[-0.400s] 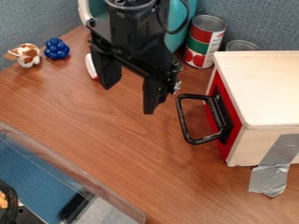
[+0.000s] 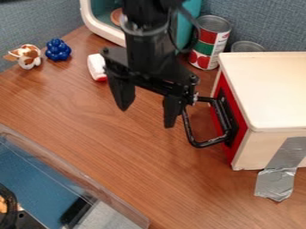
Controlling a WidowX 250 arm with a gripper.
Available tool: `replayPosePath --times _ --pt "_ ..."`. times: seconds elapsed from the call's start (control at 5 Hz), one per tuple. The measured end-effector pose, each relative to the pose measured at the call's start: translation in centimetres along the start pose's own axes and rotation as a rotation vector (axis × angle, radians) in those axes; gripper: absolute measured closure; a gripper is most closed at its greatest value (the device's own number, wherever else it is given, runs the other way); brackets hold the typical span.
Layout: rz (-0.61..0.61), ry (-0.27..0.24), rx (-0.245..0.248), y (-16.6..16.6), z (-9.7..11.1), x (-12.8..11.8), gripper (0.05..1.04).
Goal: Open the drawer
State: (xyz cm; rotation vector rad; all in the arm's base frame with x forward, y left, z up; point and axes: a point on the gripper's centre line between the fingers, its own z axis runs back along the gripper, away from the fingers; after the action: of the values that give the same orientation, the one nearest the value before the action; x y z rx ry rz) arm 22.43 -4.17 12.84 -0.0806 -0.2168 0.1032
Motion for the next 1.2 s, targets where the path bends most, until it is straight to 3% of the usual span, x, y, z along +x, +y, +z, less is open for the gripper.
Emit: replayPosePath --times 0.4,0.6,1.0,1.2 --pt "0.228 -0.059 0.034 -1.9 -4.0 2.0 0.083" --pt "0.279 -0.075 0.025 -2.7 -5.6 3.2 0.083" --pt "0.313 -0.128 0.057 -2.3 -6.9 5.2 0.083" --pt "0.347 -0.123 0.063 -1.2 -7.4 6.0 0.083"
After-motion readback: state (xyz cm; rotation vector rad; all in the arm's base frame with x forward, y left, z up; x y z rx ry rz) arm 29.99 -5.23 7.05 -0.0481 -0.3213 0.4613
